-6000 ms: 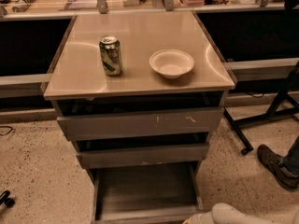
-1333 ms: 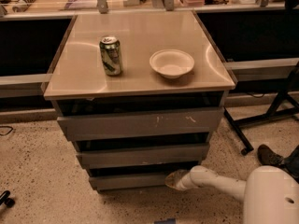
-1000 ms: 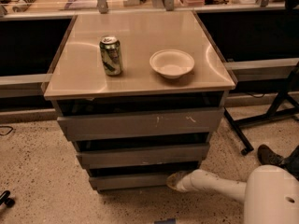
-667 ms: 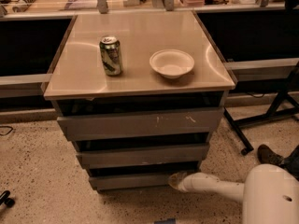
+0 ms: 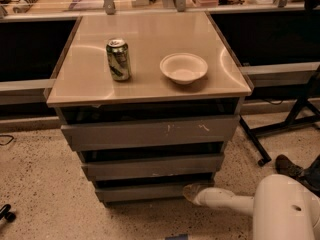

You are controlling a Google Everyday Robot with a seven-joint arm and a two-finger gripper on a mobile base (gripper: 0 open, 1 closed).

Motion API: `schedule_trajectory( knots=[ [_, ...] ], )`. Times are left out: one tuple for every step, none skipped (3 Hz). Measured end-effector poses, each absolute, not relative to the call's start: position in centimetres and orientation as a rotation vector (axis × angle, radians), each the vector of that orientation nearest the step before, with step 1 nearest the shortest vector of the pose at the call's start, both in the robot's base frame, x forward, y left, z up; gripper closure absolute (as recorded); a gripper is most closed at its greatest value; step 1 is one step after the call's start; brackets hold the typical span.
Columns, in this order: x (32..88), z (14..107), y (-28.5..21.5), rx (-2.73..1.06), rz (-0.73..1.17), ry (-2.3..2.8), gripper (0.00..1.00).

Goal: Close bottom drawer

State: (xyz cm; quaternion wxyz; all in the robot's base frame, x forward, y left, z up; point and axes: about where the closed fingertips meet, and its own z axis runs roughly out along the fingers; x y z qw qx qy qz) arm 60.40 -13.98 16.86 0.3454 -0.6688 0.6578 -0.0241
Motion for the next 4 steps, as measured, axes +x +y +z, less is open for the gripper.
schedule_trajectory(
  knots=[
    [61.6,15.9,-14.2,-1.711,-0.092,1.714,1.0],
    [61.6,15.9,-14.2,-1.711,-0.092,1.714,1.0],
    [60.8,15.6,-14.0,-1.779,-0.037,1.731,1.0],
    [58.3,15.5,-14.5,-1.882,0.07,1.782,1.0]
  ],
)
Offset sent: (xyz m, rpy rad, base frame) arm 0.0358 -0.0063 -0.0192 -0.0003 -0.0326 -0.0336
